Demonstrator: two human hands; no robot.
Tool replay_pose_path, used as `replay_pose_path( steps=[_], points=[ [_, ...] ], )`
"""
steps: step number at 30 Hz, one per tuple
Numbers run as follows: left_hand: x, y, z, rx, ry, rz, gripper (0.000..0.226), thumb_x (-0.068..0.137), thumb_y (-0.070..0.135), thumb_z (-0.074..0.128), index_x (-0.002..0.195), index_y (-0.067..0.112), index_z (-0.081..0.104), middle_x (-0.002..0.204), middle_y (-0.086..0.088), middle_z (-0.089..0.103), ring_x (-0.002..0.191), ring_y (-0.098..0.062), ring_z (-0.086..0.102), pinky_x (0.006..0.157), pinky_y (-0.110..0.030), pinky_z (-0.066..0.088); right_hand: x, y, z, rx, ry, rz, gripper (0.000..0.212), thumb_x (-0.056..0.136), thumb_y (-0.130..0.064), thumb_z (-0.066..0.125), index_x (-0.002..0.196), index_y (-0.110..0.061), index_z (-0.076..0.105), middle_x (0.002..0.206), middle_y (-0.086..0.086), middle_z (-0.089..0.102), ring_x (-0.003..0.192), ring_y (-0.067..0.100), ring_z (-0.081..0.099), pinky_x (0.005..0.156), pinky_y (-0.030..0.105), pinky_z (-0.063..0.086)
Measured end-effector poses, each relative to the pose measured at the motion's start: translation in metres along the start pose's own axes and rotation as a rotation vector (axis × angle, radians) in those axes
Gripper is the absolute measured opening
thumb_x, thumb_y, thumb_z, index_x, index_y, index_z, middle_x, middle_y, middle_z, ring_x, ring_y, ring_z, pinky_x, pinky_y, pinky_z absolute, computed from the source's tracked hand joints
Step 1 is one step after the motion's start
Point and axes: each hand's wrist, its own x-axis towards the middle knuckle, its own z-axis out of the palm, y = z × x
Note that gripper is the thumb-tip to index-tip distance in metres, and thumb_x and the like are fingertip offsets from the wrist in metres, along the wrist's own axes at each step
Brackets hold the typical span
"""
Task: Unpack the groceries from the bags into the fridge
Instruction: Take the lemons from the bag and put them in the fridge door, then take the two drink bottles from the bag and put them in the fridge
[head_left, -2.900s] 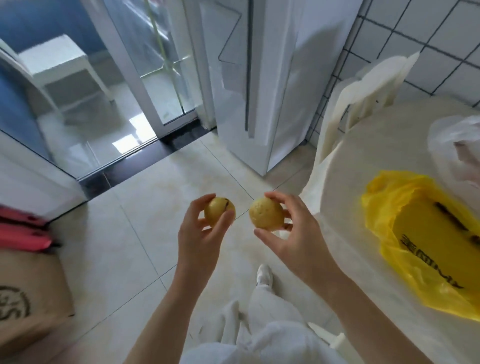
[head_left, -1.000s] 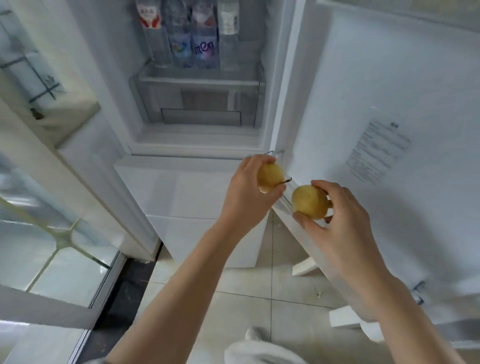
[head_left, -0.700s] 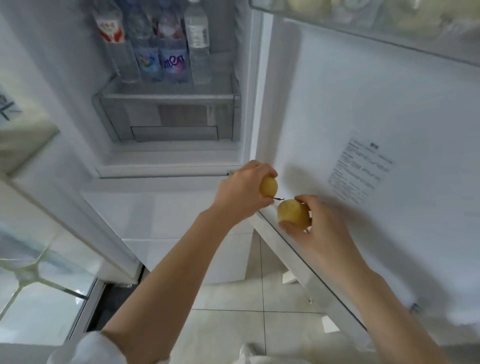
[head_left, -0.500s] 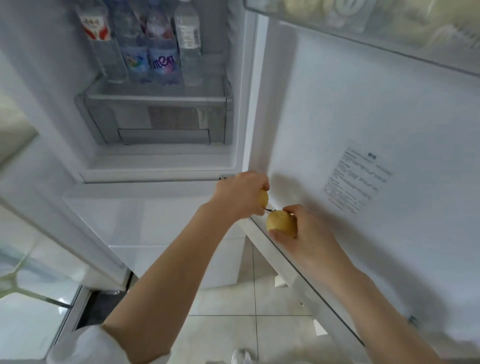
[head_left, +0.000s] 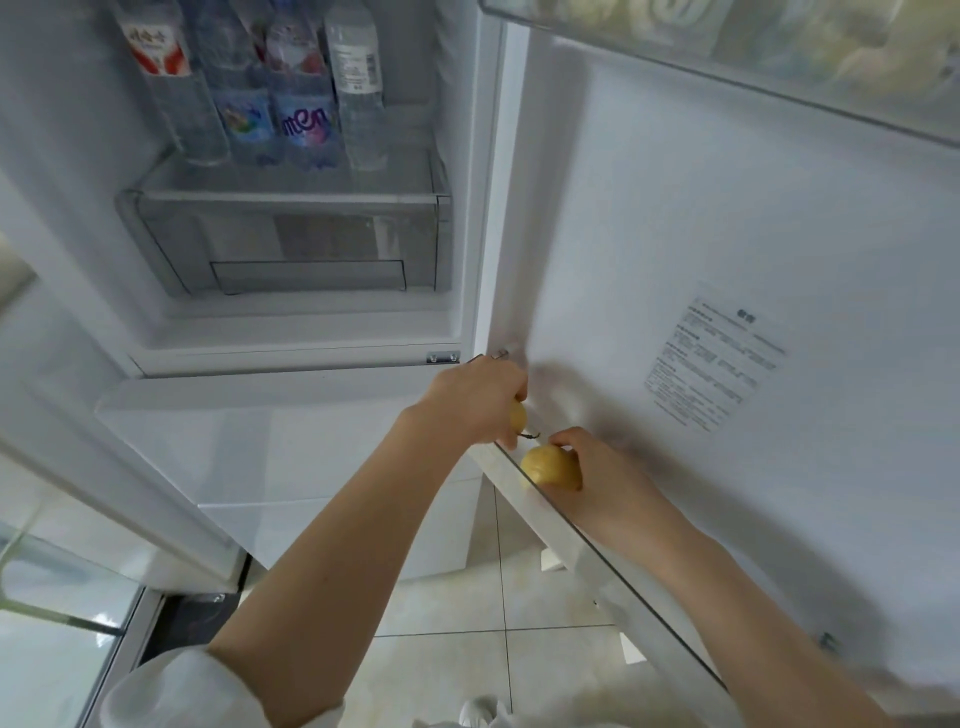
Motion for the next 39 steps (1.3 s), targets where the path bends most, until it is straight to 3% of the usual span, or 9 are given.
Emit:
replay_pose_path(
  steps=[4,11,15,19,22,25,35,39],
  points=[
    [-0.001,0.0,0.003,-0.034,0.015,-0.016,0.064,0.074,0.024,0.08,0.131,0.026,0.052,0.129,0.0,0.051,0.12,-0.022,0.048,0.088,-0.037,0.047,-0.005,0.003,-0.005,0.011,0.062,0.008,0.054,0.08,-0.039,0.068,0.128,-0.026,0.049,0.118,-0.007,0.06,0.105,0.015,0.058,0.087,0.031,0.048],
    [-0.02,0.009,-0.001,-0.164,0.132,-0.043,0.047,0.082,0.019,0.064,0.128,0.023,0.055,0.129,0.003,0.053,0.118,-0.019,0.049,0.081,-0.031,0.041,-0.031,0.002,-0.019,0.053,0.125,-0.025,0.055,0.081,-0.041,0.069,0.13,-0.027,0.049,0.125,-0.008,0.055,0.112,0.013,0.054,0.092,0.032,0.046],
    [-0.046,0.018,-0.002,-0.276,0.279,-0.01,0.035,0.089,0.026,0.061,0.123,0.023,0.058,0.126,0.005,0.055,0.117,-0.018,0.049,0.09,-0.035,0.046,-0.06,-0.003,-0.019,0.159,0.197,-0.114,0.029,0.083,-0.037,0.068,0.106,-0.043,0.051,0.114,-0.016,0.057,0.096,-0.003,0.052,0.079,0.015,0.041],
    [-0.076,0.026,0.008,-0.428,0.47,0.065,0.031,0.09,0.024,0.061,0.121,0.021,0.061,0.116,0.006,0.062,0.107,-0.015,0.055,0.089,-0.036,0.049,-0.09,-0.009,-0.013,0.22,0.288,-0.169,0.031,0.087,-0.03,0.066,0.117,-0.029,0.059,0.111,-0.017,0.058,0.097,-0.009,0.05,0.081,-0.003,0.033],
    [-0.1,0.03,0.023,-0.556,0.588,0.096,0.028,0.09,0.02,0.06,0.118,0.02,0.063,0.105,0.009,0.066,0.1,-0.011,0.059,0.087,-0.032,0.049,-0.12,-0.012,-0.005,0.272,0.324,-0.183,0.03,0.088,-0.031,0.064,0.117,-0.027,0.061,0.113,-0.018,0.061,0.108,-0.003,0.054,0.095,0.015,0.042],
    [-0.128,0.034,0.043,-0.695,0.642,0.086,0.024,0.09,0.018,0.06,0.114,0.019,0.065,0.096,0.011,0.067,0.094,-0.006,0.061,0.086,-0.028,0.05,-0.146,-0.012,0.007,0.302,0.356,-0.207,0.025,0.088,-0.026,0.064,0.113,-0.025,0.063,0.109,-0.016,0.065,0.107,-0.001,0.058,0.095,0.026,0.048],
    [-0.219,0.061,0.119,-0.862,0.495,-0.022,0.012,0.091,0.015,0.061,0.098,0.023,0.066,0.081,0.014,0.068,0.078,-0.002,0.063,0.067,-0.013,0.047,-0.214,0.008,0.05,0.323,0.322,-0.178,0.025,0.09,-0.02,0.062,0.115,-0.022,0.062,0.105,-0.015,0.066,0.103,0.003,0.062,0.086,0.029,0.053],
    [-0.243,0.076,0.15,-0.812,0.402,0.007,0.011,0.09,0.015,0.061,0.097,0.023,0.065,0.077,0.01,0.07,0.076,-0.001,0.066,0.067,-0.021,0.053,-0.239,0.03,0.065,0.319,0.305,-0.098,0.024,0.09,-0.024,0.062,0.114,-0.026,0.061,0.1,-0.018,0.066,0.099,0.001,0.061,0.085,0.025,0.052]
  ],
)
